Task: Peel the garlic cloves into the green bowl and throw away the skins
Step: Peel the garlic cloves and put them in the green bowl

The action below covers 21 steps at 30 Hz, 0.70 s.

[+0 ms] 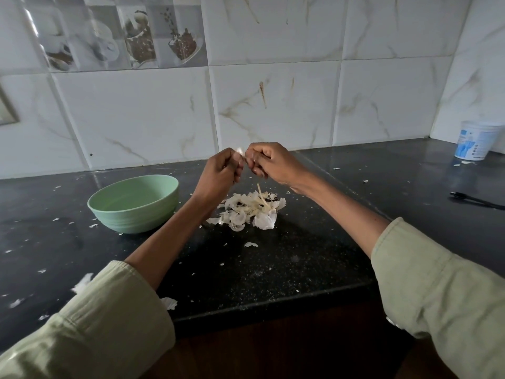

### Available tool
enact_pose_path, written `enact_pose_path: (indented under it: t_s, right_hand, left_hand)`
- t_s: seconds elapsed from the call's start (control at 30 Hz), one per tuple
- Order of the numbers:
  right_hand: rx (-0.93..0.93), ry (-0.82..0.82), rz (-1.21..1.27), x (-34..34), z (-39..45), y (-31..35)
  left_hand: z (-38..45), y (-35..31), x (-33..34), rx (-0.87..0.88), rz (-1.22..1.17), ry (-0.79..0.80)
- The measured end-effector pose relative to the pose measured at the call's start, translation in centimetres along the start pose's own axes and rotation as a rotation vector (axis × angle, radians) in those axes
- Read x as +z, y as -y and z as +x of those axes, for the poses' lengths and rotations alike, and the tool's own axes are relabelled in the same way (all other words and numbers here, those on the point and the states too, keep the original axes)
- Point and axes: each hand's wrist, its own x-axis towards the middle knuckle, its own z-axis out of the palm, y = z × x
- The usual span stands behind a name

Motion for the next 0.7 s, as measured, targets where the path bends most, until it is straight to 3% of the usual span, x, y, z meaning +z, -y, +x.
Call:
enact_pose_path:
  t_s: [0.27,0.5,0.7]
  right_hand:
    - [-0.025,0.070,-0.165,-0.1,0.1,-0.2]
    - [0.088,0.131,-0.380,-2.1,-0.2,-1.7]
    - [0.075,0.165,-0.398,-1.7,-0.1,-2.4]
  left_hand:
    - [0.2,0.4,-0.8,-0.006,0.118,0.032]
    - [0.4,1.8,-1.9,-0.107,0.308,-0.134]
    - [1.2,3.1,-1.8,-0.196,0.408,-0.098]
